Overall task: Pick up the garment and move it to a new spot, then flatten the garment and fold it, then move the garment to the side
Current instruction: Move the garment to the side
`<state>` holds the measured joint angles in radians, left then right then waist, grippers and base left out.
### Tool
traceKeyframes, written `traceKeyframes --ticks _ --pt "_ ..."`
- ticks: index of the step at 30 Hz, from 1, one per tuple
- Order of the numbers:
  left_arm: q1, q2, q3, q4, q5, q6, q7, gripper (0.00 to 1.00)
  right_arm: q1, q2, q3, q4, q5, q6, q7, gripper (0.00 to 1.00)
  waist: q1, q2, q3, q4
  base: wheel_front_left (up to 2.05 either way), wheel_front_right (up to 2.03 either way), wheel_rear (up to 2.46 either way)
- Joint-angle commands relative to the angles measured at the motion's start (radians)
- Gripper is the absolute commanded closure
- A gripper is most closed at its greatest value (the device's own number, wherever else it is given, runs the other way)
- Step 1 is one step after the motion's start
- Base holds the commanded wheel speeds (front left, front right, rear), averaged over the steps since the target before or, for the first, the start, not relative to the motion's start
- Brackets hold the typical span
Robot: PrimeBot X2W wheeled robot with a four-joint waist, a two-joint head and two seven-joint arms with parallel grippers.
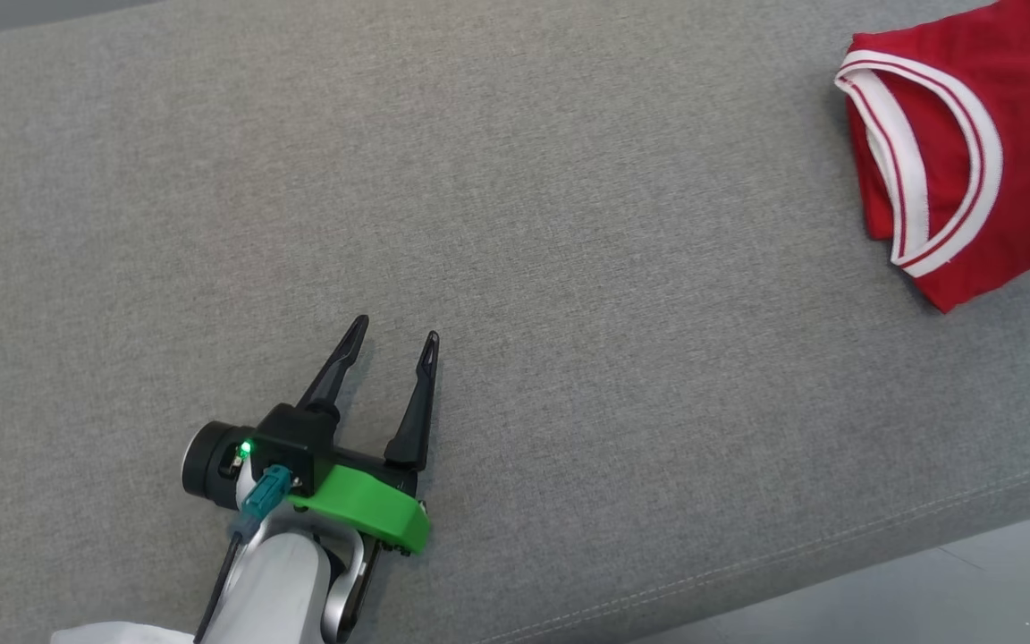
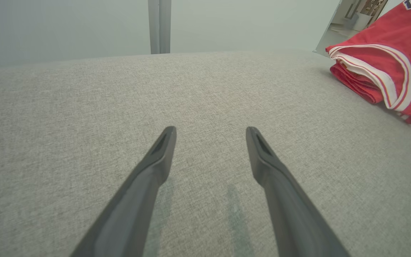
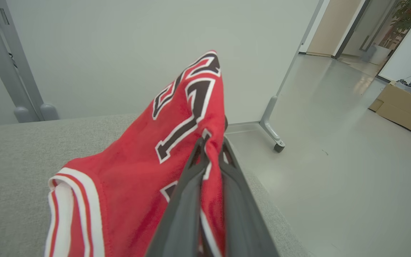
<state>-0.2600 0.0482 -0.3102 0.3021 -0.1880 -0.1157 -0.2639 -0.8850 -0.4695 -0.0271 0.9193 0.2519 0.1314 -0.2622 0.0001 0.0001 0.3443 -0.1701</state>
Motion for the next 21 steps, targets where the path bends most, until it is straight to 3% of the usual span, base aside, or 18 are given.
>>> traceKeyframes --ticks 1,6,7,8,15,18,21 --pt "-0.015 0.005 0.002 -0.003 0.008 -0.005 0.001 0.0 -0.005 -0.007 -0.011 0.006 -0.016 -0.002 -0.003 1.0 -0.0001 -0.0001 0.037 0.039 0.0 0.0 0.0" --pt "-0.03 0.005 0.01 -0.01 0.036 -0.007 0.001 0.0 -0.026 -0.031 -0.177 0.062 -0.146 -0.002 -0.003 1.0 -0.0001 -0.0001 0.064 0.063 0.0 0.0 0.0" --pt "-0.031 0.005 0.013 -0.011 0.04 -0.006 0.001 0.0 -0.024 -0.034 -0.201 0.065 -0.182 -0.002 -0.003 0.05 -0.0001 -0.0001 0.068 0.067 0.0 0.0 0.0" --pt "-0.034 0.005 0.015 -0.012 0.043 -0.007 0.001 0.0 -0.019 -0.033 -0.228 0.074 -0.219 -0.002 -0.003 0.0 -0.0001 -0.0001 0.069 0.07 0.0 0.0 0.0" --pt "-0.031 0.005 0.024 -0.013 0.043 -0.008 0.001 0.0 -0.002 0.026 -0.422 0.052 -0.434 -0.002 -0.003 0.0 -0.0001 -0.0001 0.046 0.084 0.0 0.0 0.0" --pt "-0.018 0.005 0.031 -0.012 0.032 0.005 0.001 0.0 0.012 0.1 -0.4 -0.013 -0.468 -0.002 -0.003 0.0 -0.0001 -0.0001 0.02 0.086 0.0 0.0 0.0" --pt "-0.004 0.005 0.036 -0.006 0.025 0.018 0.001 0.0 0.052 0.169 -0.315 -0.082 -0.446 -0.002 -0.003 0.0 -0.0001 -0.0001 -0.012 0.088 0.0 0.0 0.0"
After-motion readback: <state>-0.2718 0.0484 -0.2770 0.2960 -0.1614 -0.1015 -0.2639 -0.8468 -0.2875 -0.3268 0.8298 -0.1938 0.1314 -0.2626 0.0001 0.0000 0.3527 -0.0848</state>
